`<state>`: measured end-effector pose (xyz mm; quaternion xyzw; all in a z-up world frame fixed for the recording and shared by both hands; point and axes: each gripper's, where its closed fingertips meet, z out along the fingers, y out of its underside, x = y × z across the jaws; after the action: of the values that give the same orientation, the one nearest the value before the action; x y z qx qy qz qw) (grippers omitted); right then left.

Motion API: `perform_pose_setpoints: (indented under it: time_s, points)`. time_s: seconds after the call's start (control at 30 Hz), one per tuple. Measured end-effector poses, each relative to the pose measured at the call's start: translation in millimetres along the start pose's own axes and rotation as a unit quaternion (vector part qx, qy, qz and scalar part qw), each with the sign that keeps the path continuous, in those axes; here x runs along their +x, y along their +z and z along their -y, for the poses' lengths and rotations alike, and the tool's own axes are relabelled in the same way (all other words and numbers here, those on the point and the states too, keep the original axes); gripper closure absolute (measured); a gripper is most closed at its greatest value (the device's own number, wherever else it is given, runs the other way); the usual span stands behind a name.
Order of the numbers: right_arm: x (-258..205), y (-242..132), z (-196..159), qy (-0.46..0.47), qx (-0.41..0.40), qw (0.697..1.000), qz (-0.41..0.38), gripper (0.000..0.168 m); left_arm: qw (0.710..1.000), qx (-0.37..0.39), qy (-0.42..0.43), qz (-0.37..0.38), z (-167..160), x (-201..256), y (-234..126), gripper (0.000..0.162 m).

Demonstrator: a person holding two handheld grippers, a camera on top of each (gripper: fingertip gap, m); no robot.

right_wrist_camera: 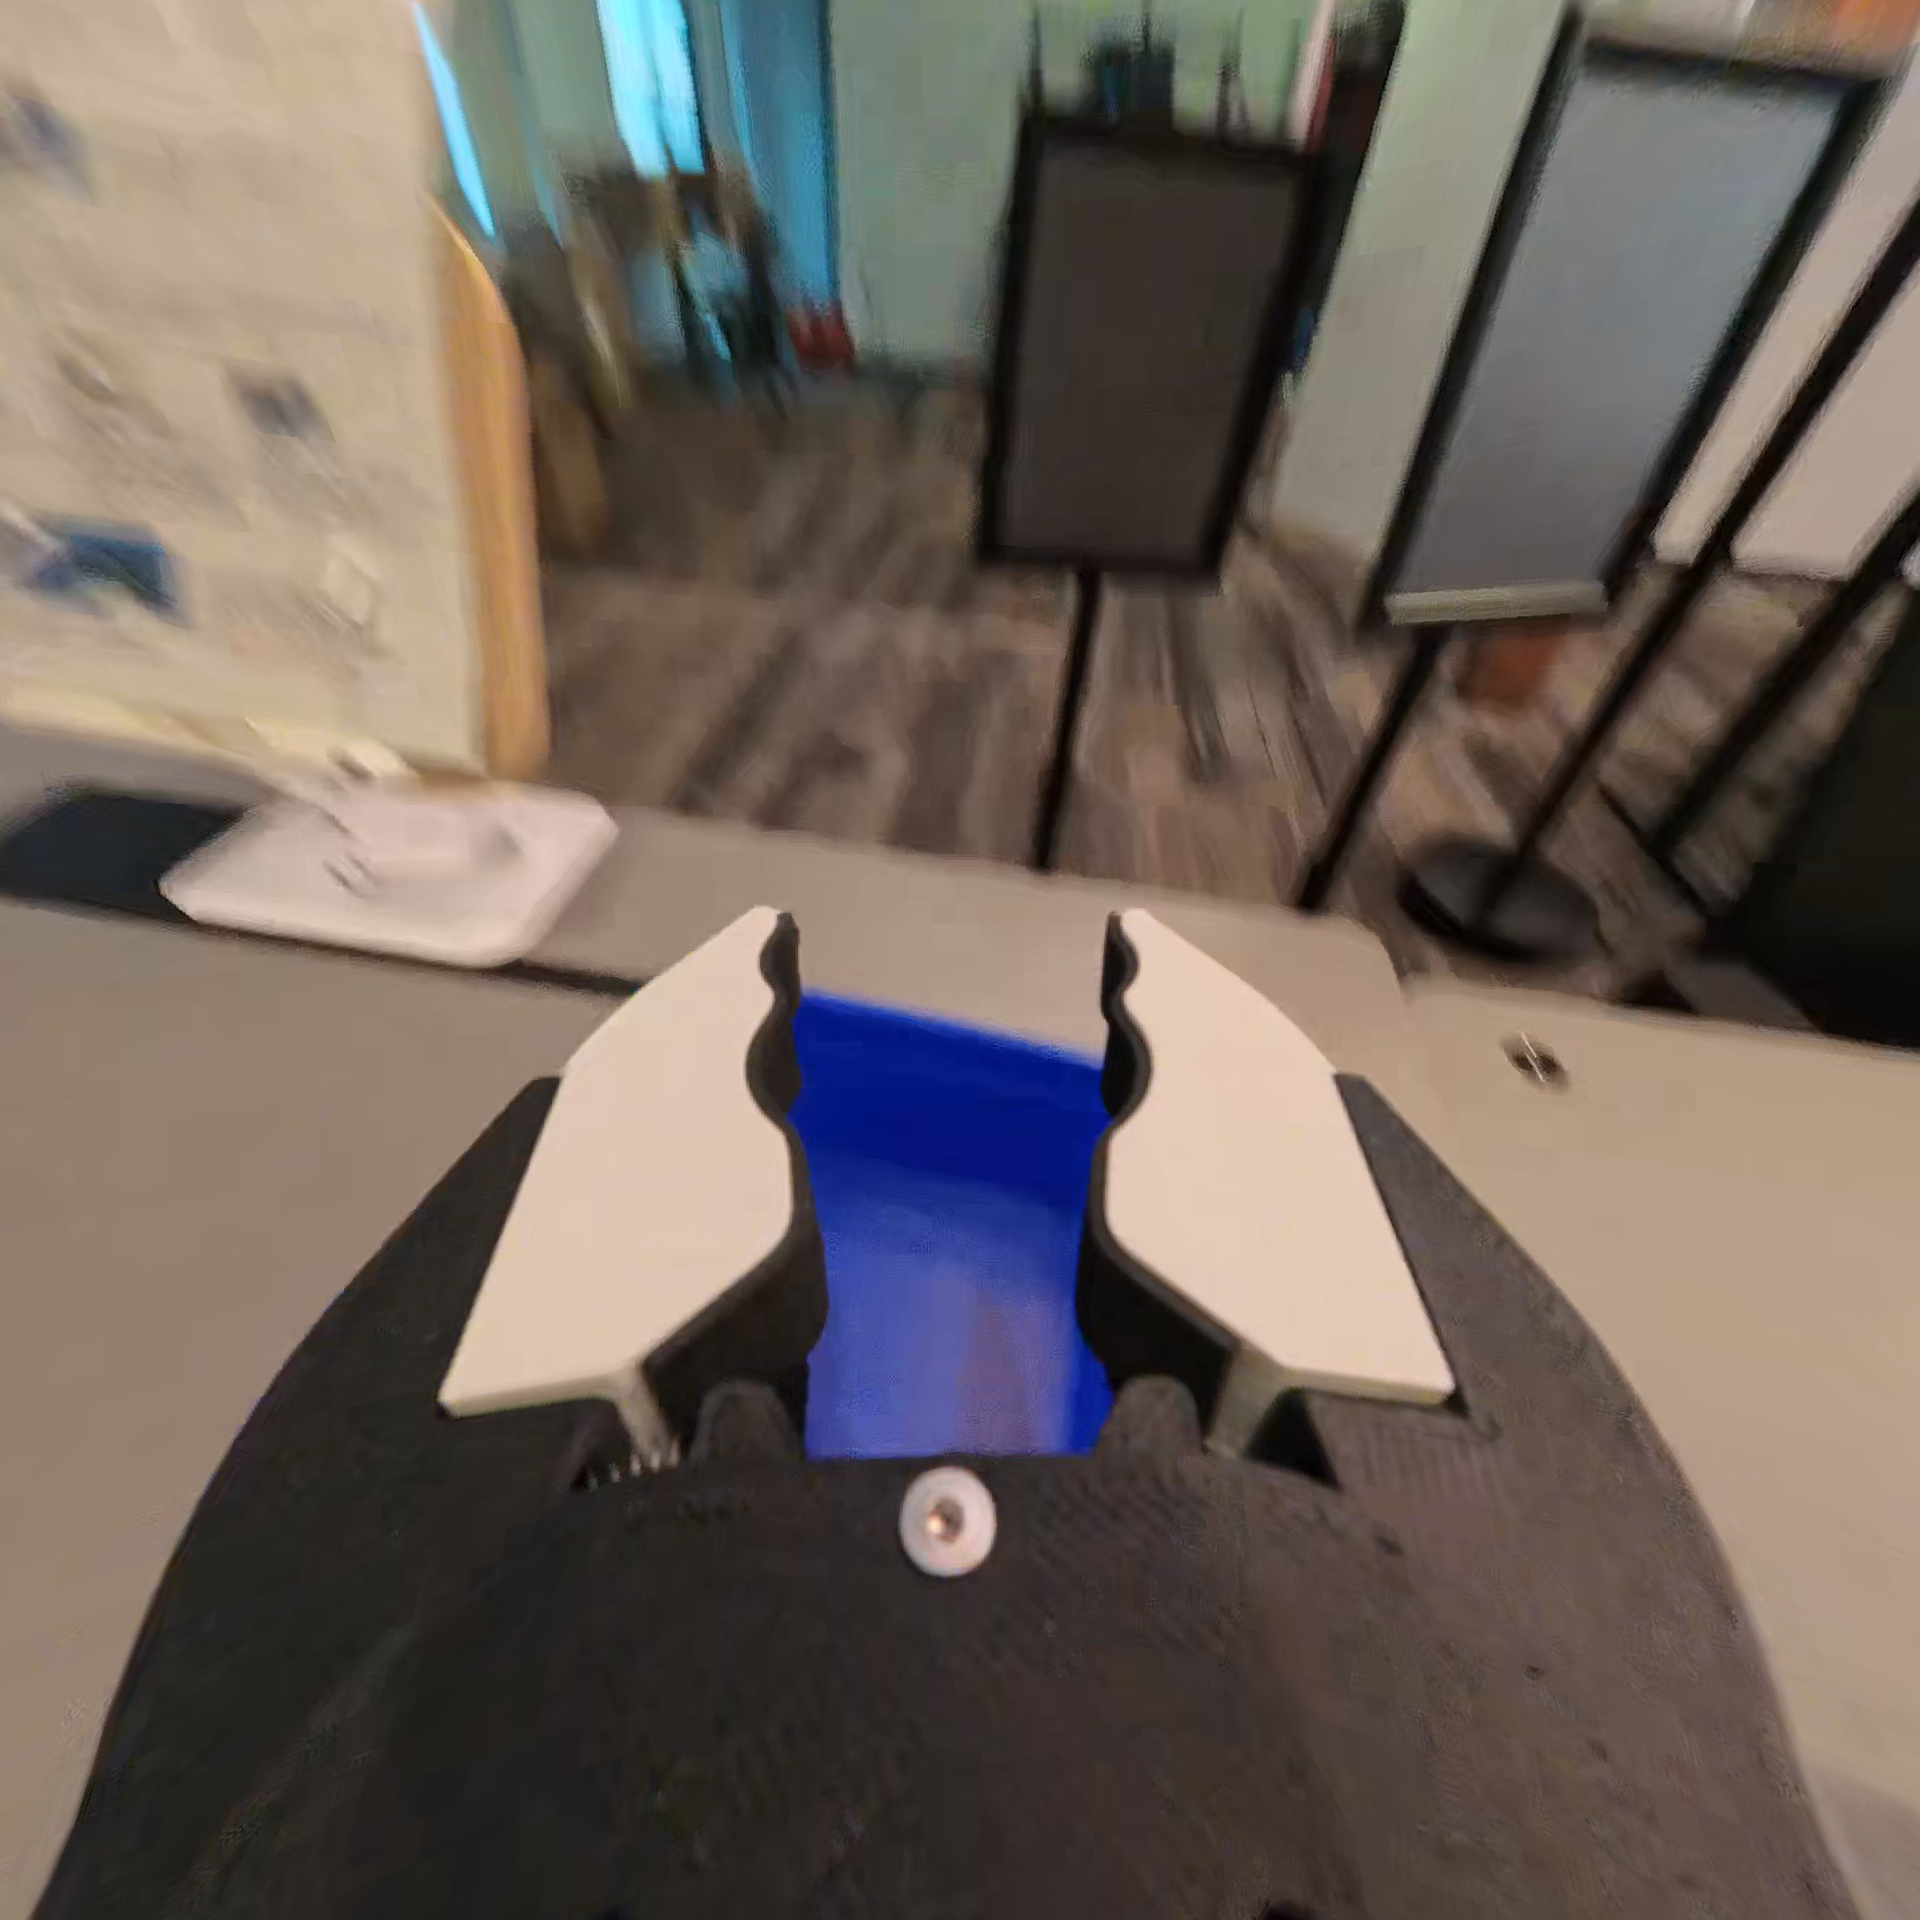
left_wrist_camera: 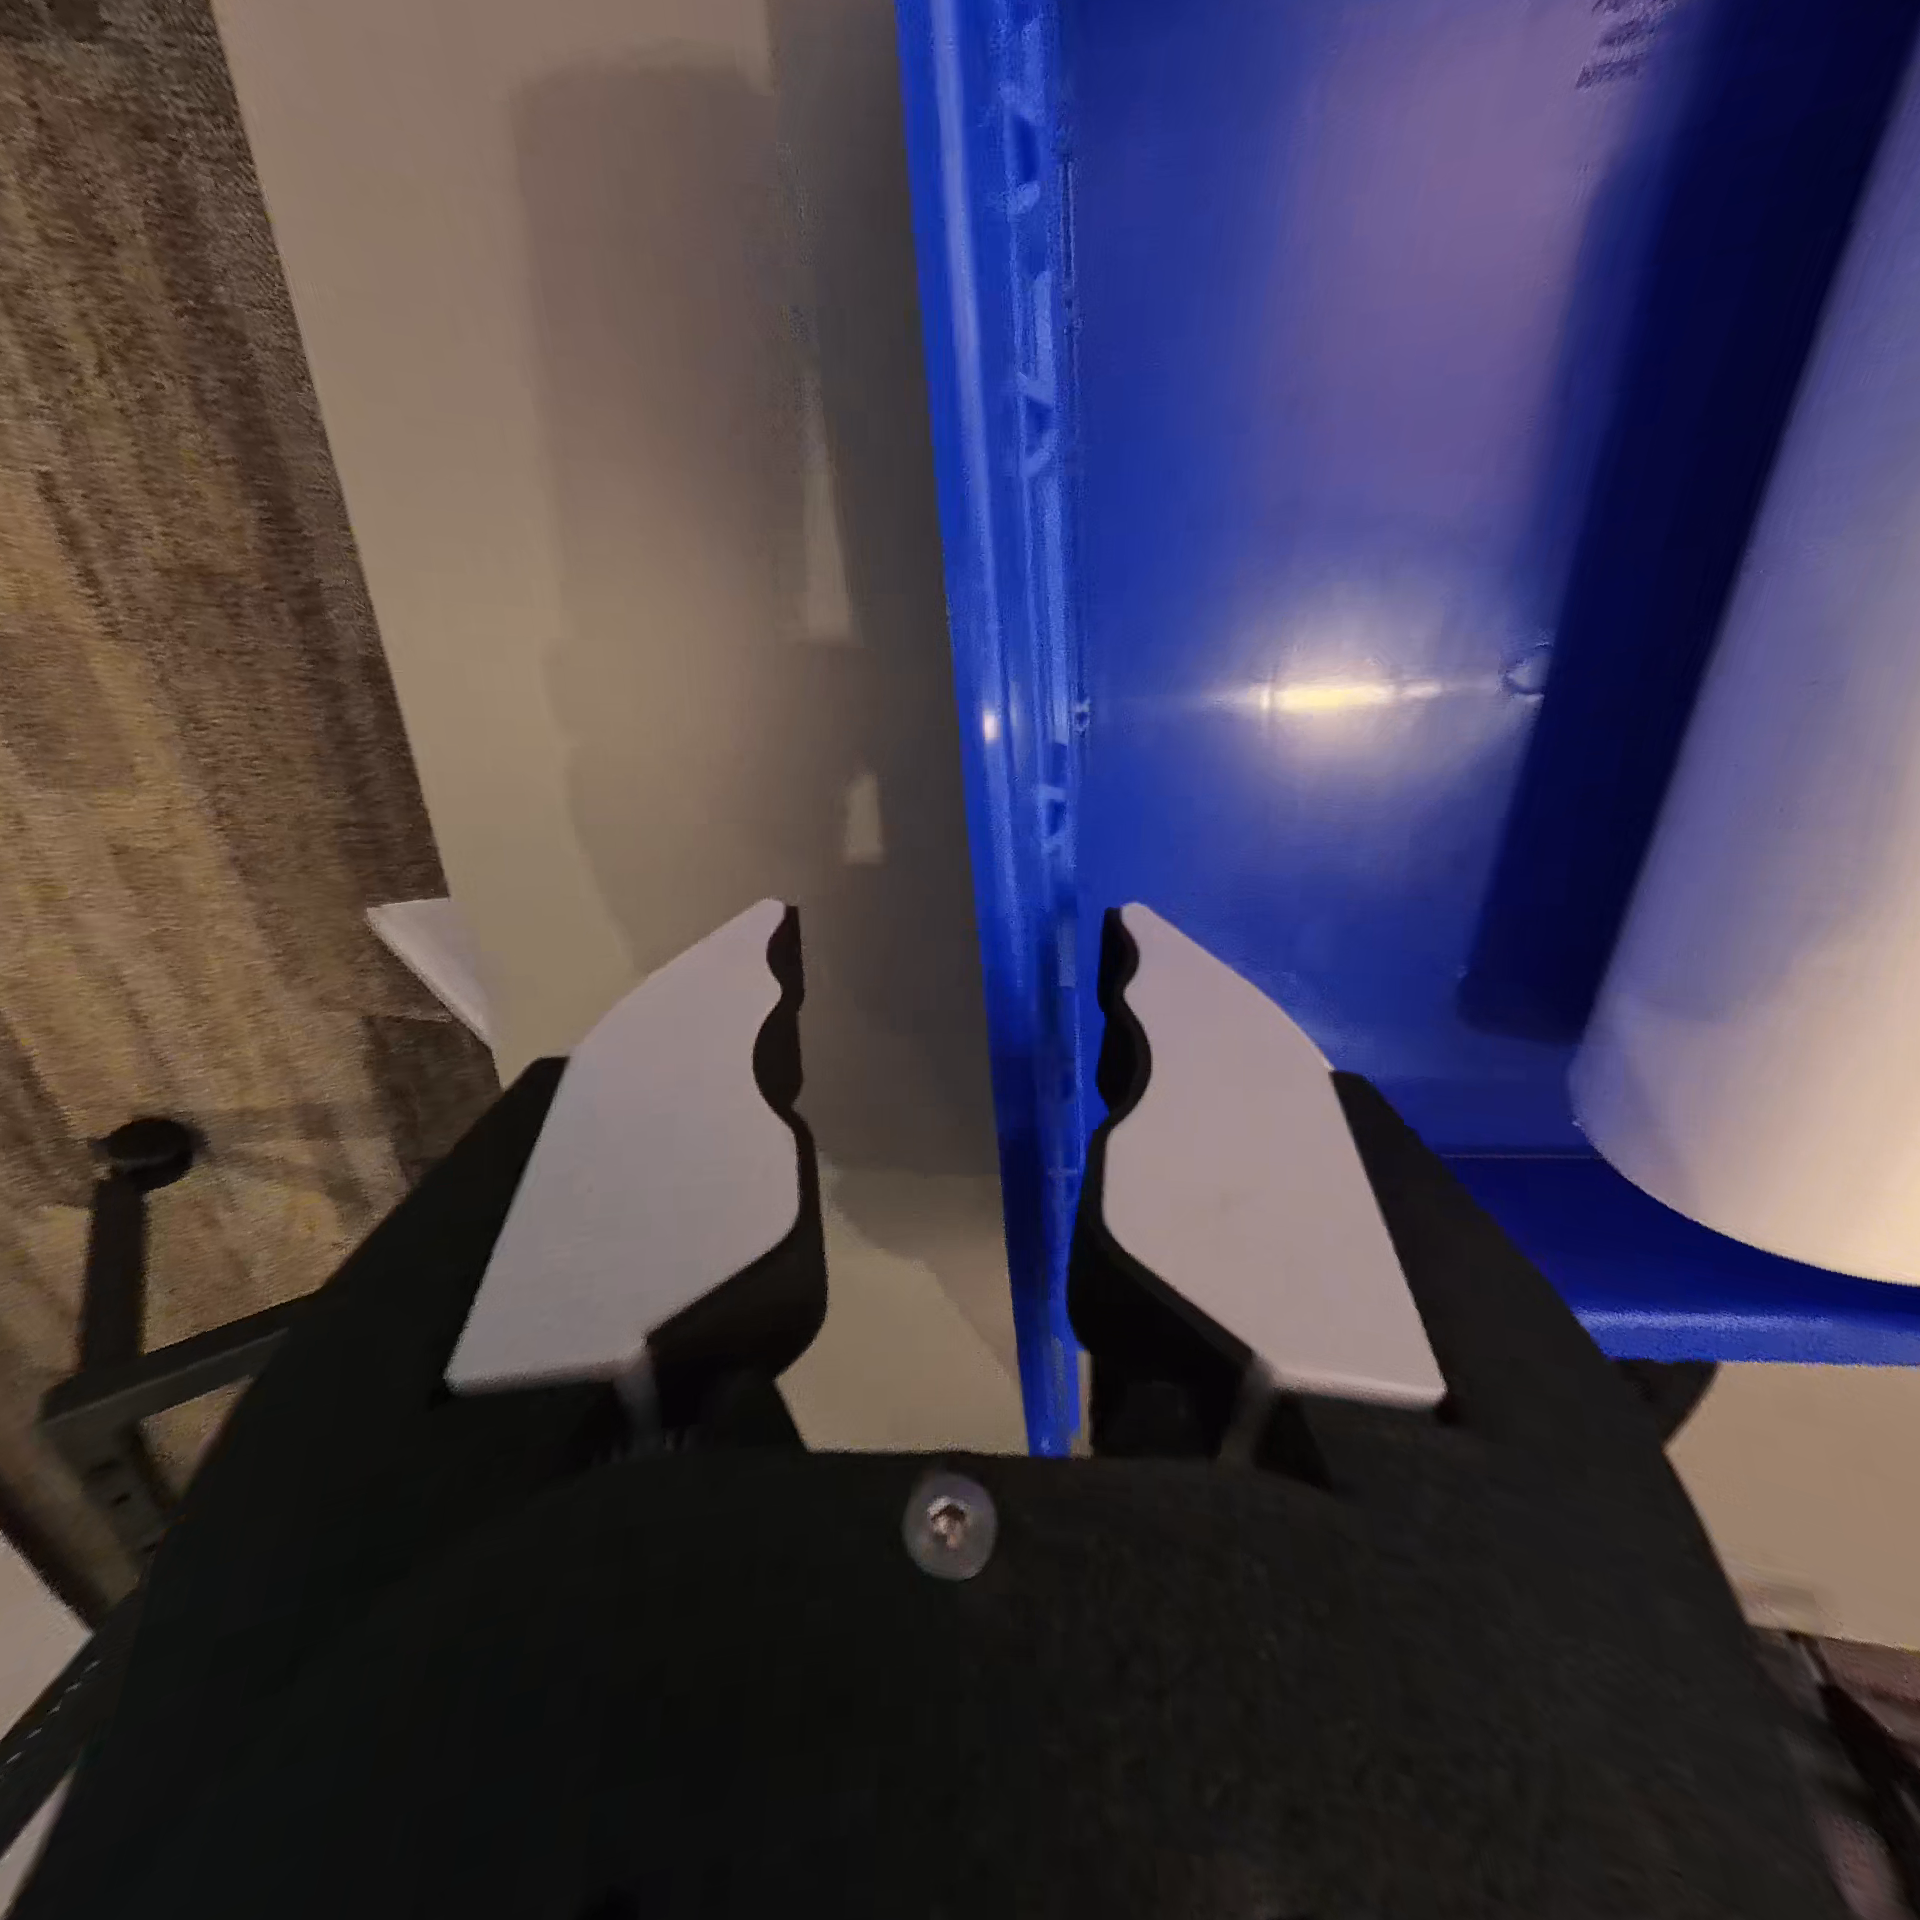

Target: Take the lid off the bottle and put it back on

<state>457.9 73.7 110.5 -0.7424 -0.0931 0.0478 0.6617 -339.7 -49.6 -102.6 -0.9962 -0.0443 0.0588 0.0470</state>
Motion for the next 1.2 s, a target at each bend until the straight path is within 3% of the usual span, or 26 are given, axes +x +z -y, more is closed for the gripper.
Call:
perform_pose_setpoints:
  time_s: [0.1,0.23,0.4,0.47,0.57,0.77,0.93,1.0,1.1,1.2]
  points:
    - [-25,-6,31,0.040,0.101,0.993,0.050,0.101,1.000,0.003,0.009,-0.004,6,3,4,0.123]
    - [-51,9,31,0.101,0.090,0.982,0.134,0.097,0.999,0.039,0.027,-0.025,24,12,2,0.146]
    - [-78,20,43,0.040,0.118,0.983,0.136,0.104,0.993,0.097,0.062,0.030,56,3,4,0.140]
    - [-90,23,42,0.034,0.108,0.983,0.147,0.104,0.989,0.127,0.062,0.039,67,3,-1,0.144]
    - [-108,23,33,0.031,0.101,0.978,0.180,0.104,0.985,0.145,0.077,0.052,74,4,-7,0.145]
    - [-108,36,4,-0.023,0.057,0.986,0.154,0.104,0.979,0.176,0.098,0.044,88,8,-6,0.146]
    - [-120,47,-15,-0.042,0.015,0.986,0.162,0.103,0.966,0.188,0.123,0.130,103,6,-9,0.139]
    - [-123,49,-19,-0.072,0.005,0.986,0.149,0.103,0.956,0.204,0.130,0.167,103,4,-28,0.142]
    - [-127,50,-21,-0.103,-0.009,0.985,0.137,0.102,0.951,0.265,0.107,0.119,99,26,-69,0.121]
    - [-134,50,-23,-0.106,-0.018,0.984,0.145,0.101,0.946,0.295,0.116,-0.074,86,91,-89,0.087]
